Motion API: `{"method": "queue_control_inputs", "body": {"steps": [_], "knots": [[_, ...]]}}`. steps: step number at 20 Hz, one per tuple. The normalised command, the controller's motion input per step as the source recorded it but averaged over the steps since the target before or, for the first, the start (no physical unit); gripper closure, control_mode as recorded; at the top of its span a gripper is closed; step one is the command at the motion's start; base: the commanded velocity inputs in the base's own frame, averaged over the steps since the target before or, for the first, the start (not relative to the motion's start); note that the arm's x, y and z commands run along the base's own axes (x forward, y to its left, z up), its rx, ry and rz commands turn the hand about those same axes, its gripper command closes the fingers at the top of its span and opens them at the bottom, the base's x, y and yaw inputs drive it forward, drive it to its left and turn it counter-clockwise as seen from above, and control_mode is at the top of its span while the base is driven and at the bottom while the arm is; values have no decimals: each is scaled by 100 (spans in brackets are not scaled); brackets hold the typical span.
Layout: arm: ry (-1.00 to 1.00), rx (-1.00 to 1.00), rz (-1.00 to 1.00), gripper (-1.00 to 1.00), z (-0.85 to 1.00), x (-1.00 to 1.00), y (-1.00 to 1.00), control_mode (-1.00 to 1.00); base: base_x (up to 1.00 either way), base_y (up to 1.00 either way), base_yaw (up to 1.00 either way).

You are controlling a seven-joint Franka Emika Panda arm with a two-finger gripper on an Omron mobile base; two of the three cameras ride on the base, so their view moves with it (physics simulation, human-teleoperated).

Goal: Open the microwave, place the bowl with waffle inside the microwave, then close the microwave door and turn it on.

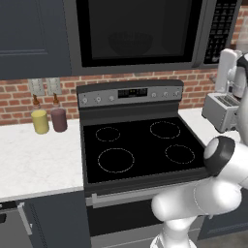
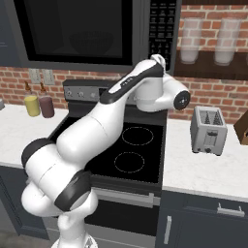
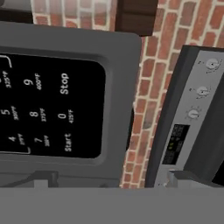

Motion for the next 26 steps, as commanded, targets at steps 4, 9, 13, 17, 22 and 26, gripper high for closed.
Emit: {"method": "queue_control_inputs", "body": {"steps": [4,9,13,17,22,26], "knots": [[0,0,0,-100,0,13,32,-100,0,0,0],[0,0,0,-100,0,22,16,-100,0,0,0],[0,0,0,-100,0,41,0,-100,0,0,0],[0,0,0,-100,0,34,-10,-100,0,0,0],[0,0,0,-100,0,21,-24,-100,0,0,0],[0,1,0,-100,-3,12,-39,-100,0,0,0]]}}
